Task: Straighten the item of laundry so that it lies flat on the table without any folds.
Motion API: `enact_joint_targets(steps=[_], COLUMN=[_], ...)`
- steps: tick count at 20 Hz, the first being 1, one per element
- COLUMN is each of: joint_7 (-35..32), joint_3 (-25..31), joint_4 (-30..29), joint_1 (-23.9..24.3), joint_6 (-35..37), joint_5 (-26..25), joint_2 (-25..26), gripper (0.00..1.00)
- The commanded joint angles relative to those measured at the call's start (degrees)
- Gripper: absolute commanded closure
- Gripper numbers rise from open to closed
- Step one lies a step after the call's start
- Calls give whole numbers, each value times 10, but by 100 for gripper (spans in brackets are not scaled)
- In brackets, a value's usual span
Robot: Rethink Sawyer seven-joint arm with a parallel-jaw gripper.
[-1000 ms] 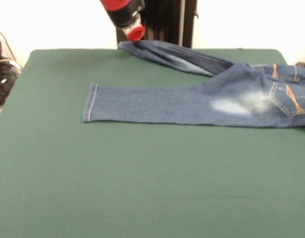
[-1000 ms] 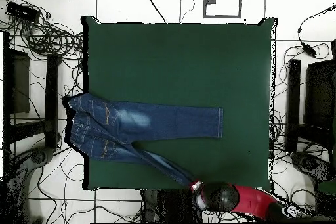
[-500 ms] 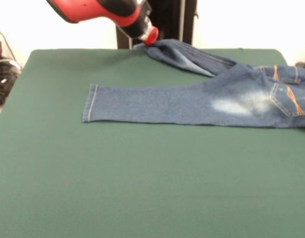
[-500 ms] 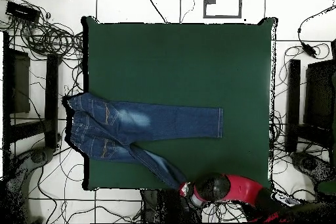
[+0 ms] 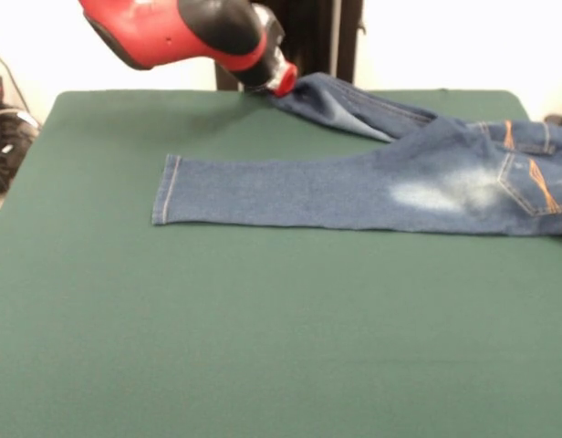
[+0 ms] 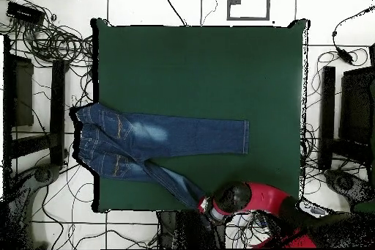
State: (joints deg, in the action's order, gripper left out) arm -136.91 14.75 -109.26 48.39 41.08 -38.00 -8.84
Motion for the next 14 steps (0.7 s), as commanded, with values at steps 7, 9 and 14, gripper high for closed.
enact_joint_targets(steps=[7,9,14], joint_7=[132,133,147], joint_3=[94,98,106], joint_4=[171,168,161], joint_1=[-26,-21,-12], joint_6=[108,114,173], joint_5=[30,30,38], joint_2=[-11,-13,-35], gripper=[100,100,100])
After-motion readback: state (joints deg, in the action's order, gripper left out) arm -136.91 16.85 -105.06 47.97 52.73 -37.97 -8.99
